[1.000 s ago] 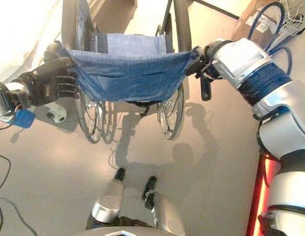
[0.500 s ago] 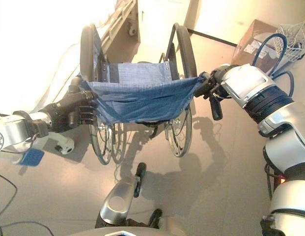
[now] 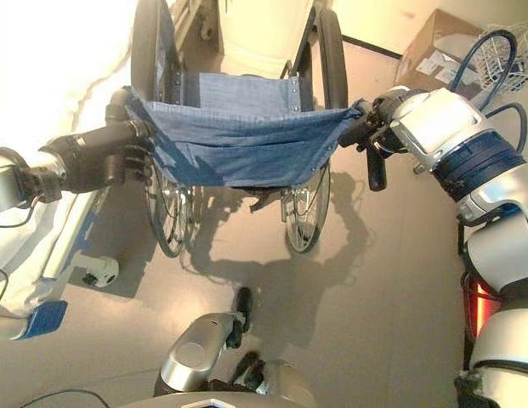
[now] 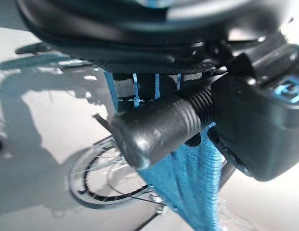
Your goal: Push the wheelchair next to the bed
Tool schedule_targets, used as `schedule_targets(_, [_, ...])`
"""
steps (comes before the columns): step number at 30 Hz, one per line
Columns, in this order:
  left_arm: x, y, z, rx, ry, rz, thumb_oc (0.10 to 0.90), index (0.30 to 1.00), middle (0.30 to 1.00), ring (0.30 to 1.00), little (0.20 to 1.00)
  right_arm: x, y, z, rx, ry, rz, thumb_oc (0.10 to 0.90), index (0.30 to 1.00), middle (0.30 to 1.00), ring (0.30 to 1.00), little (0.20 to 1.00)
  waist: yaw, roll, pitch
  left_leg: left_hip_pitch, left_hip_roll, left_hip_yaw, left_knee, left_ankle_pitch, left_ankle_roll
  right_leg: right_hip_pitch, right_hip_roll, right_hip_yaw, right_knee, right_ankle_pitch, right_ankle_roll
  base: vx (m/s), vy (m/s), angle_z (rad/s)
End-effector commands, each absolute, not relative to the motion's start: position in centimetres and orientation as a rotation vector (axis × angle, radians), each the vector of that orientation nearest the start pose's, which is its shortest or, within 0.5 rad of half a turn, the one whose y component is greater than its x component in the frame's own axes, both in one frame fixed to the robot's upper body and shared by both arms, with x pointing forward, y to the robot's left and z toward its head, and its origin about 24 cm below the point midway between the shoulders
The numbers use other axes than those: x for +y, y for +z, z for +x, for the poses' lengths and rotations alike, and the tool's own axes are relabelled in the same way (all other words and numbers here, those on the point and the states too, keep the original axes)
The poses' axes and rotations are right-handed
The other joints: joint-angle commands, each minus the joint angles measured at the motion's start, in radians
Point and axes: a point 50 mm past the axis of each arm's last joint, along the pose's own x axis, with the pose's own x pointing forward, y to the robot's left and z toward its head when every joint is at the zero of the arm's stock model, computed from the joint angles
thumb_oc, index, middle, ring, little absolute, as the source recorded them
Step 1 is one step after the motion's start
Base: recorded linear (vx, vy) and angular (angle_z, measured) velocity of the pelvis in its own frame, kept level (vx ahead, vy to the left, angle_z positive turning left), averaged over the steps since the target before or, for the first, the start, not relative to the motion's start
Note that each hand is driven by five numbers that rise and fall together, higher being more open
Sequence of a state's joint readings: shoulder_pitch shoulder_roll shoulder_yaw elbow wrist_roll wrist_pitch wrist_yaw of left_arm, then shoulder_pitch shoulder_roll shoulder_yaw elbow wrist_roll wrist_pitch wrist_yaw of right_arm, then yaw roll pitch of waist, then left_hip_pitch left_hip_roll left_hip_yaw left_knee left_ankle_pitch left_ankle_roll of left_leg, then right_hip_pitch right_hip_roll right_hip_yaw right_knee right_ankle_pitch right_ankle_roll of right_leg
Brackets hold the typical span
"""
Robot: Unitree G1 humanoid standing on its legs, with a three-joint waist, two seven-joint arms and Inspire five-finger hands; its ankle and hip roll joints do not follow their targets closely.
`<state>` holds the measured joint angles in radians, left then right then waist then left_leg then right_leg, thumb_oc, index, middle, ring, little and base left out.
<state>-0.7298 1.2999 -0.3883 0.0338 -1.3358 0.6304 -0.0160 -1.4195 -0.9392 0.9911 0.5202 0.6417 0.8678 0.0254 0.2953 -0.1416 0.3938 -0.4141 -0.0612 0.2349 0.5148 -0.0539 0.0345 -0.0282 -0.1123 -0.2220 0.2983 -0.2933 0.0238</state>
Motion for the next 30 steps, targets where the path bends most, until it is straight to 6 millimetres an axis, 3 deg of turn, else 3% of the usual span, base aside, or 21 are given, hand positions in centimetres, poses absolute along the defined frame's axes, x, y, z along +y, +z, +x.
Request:
schedule_targets(1, [26.7, 29.5, 32.0, -0.053, -0.101, 0.026, 0.4, 0.3, 0.3, 0.3, 0.3, -18.8, 30.9, 37.1, 0.161, 0.117, -0.845, 0.4, 0.3, 0.3, 0.3, 0.3, -0.128, 0.083, -0.166, 0.186, 0.04, -0.064, -0.251, 0.09, -0.103, 0.024, -0.025, -0.027, -0.315, 0.361, 0.107, -0.02, -0.107, -0.19])
schedule_targets(4, [26.2, 29.5, 33.1, -0.046, -0.089, 0.018, 0.4, 0.3, 0.3, 0.3, 0.3, -18.2, 30.1, 36.8, 0.163, 0.146, -0.869, 0.4, 0.3, 0.3, 0.3, 0.3, -0.156, 0.083, -0.17, 0.242, 0.057, -0.07, -0.278, 0.056, -0.097, 0.016, -0.024, -0.028, -0.313, 0.36, 0.109, 0.14, -0.161, 0.25])
schedule_targets(9, [26.6, 28.9, 33.7, -0.048, -0.089, -0.001, 0.4, 0.3, 0.3, 0.3, 0.3, -17.6, 30.1, 36.8, 0.173, 0.188, -0.888, 0.4, 0.3, 0.3, 0.3, 0.3, -0.167, 0.061, -0.197, 0.246, 0.092, -0.095, -0.218, 0.077, -0.118, 0.041, 0.005, -0.026, -0.336, 0.345, 0.083, 0.21, -0.171, 0.12])
schedule_targets(11, [26.8, 28.8, 33.9, -0.052, -0.076, -0.015, 0.4, 0.3, 0.3, 0.3, 0.3, -17.0, 29.9, 37.1, 0.173, 0.203, -0.896, 0.4, 0.3, 0.3, 0.3, 0.3, -0.171, 0.057, -0.193, 0.238, 0.109, -0.091, -0.167, 0.079, -0.123, 0.043, 0.011, -0.021, -0.334, 0.339, 0.071, 0.09, -0.107, -0.06])
schedule_targets(14, [26.5, 28.5, 34.3, -0.043, -0.058, -0.032, 0.4, 0.3, 0.3, 0.3, 0.3, -15.9, 29.2, 37.4, 0.171, 0.224, -0.903, 0.4, 0.3, 0.3, 0.3, 0.3, -0.176, 0.053, -0.176, 0.196, 0.145, -0.086, 0.008, 0.125, -0.138, 0.045, 0.027, -0.021, -0.316, 0.325, 0.037, 0.11, -0.119, 0.04])
schedule_targets(16, [26.4, 28.1, 34.4, -0.029, -0.067, -0.027, 0.4, 0.3, 0.3, 0.3, 0.3, -15.9, 28.8, 37.5, 0.179, 0.221, -0.894, 0.4, 0.3, 0.3, 0.3, 0.3, -0.172, 0.056, -0.17, 0.177, 0.146, -0.102, 0.041, 0.133, -0.139, 0.054, 0.035, -0.025, -0.312, 0.323, 0.031, 0.17, -0.035, -0.03])
schedule_targets(18, [26.3, 27.5, 34.4, -0.016, -0.074, -0.016, 0.4, 0.3, 0.3, 0.3, 0.3, -15.9, 28.3, 37.6, 0.193, 0.215, -0.885, 0.4, 0.3, 0.3, 0.3, 0.3, -0.168, 0.065, -0.169, 0.189, 0.157, -0.091, -0.032, 0.142, -0.142, 0.07, 0.045, -0.035, -0.312, 0.315, 0.034, 0.26, 0.071, 0.02])
schedule_targets(19, [26.3, 27.0, 34.2, -0.009, -0.082, -0.025, 0.4, 0.3, 0.3, 0.3, 0.3, -16.2, 27.9, 37.6, 0.203, 0.196, -0.888, 0.4, 0.3, 0.3, 0.3, 0.3, -0.161, 0.081, -0.174, 0.214, 0.17, -0.059, -0.176, 0.149, -0.141, 0.09, 0.05, -0.062, -0.318, 0.306, 0.044, 0.27, 0.174, 0.18])
schedule_targets(21, [26.2, 26.7, 34.2, -0.007, -0.088, -0.043, 0.4, 0.3, 0.3, 0.3, 0.3, -16.5, 27.6, 37.7, 0.204, 0.177, -0.897, 0.4, 0.3, 0.3, 0.3, 0.3, -0.158, 0.091, -0.177, 0.236, 0.168, -0.041, -0.284, 0.162, -0.139, 0.104, 0.047, -0.079, -0.325, 0.302, 0.051, 0.24, 0.188, 0.19])
schedule_targets(22, [25.9, 26.4, 34.2, -0.011, -0.116, -0.052, 0.4, 0.3, 0.3, 0.3, 0.3, -17.2, 27.6, 37.6, 0.199, 0.134, -0.901, 0.4, 0.3, 0.3, 0.3, 0.3, -0.155, 0.108, -0.176, 0.232, 0.177, -0.015, -0.368, 0.196, -0.145, 0.12, 0.05, -0.102, -0.333, 0.295, 0.052, 0.15, 0.123, 0.14])
schedule_targets(24, [25.5, 26.2, 34.3, -0.01, -0.137, -0.049, 0.4, 0.3, 0.3, 0.3, 0.3, -17.8, 27.6, 37.6, 0.201, 0.101, -0.895, 0.4, 0.3, 0.3, 0.3, 0.3, -0.152, 0.114, -0.174, 0.224, 0.178, -0.012, -0.379, 0.216, -0.149, 0.128, 0.049, -0.115, -0.333, 0.288, 0.051, 0.18, 0.153, 0.08])
schedule_targets(30, [24.5, 27.2, 34.4, 0.002, -0.194, -0.018, 0.4, 0.3, 0.3, 0.3, 0.3, -20.3, 29.5, 37.8, 0.212, -0.035, -0.84, 0.4, 0.3, 0.3, 0.3, 0.3, -0.123, 0.084, -0.182, 0.222, 0.1, -0.049, -0.367, 0.117, -0.101, 0.126, 0.019, -0.13, -0.241, 0.234, 0.066, 0.18, 0.173, 0.08])
